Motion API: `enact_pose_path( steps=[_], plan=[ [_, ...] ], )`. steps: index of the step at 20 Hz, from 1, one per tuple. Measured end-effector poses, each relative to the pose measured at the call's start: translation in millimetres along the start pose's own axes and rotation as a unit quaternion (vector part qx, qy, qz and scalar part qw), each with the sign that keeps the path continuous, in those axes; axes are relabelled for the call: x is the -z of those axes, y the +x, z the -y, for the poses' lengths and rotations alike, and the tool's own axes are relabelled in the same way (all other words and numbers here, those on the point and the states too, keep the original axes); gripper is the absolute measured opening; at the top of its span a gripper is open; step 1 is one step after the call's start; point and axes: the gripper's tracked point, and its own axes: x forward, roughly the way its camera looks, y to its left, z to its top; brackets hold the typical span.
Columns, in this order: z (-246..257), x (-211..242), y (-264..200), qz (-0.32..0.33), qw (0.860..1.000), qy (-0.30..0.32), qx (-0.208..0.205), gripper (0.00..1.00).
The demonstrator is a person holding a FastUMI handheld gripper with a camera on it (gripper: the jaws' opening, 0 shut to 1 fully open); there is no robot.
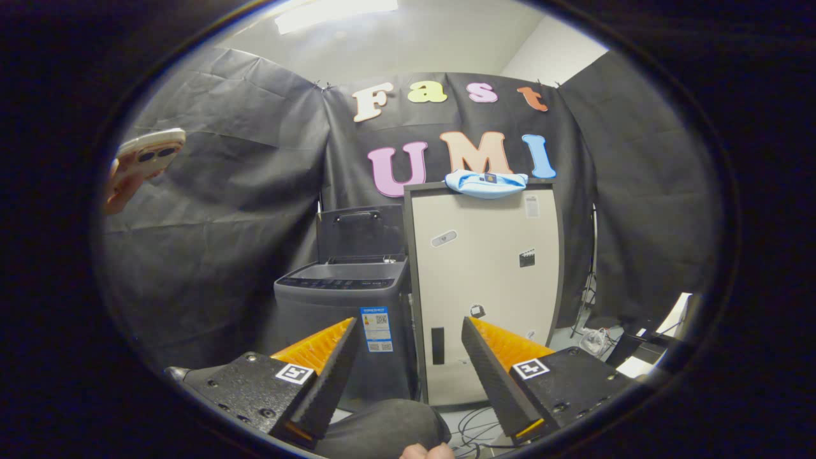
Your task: Put the clothes into the washing machine and then close the washing machine lid.
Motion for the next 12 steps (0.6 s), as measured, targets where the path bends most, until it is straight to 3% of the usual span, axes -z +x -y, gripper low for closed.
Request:
enact_pose_path(
  steps=[12],
  plan=[
    [14.4, -6.0, 14.9, -0.010, 0.999, -0.005, 0.033, 0.97]
  ],
)
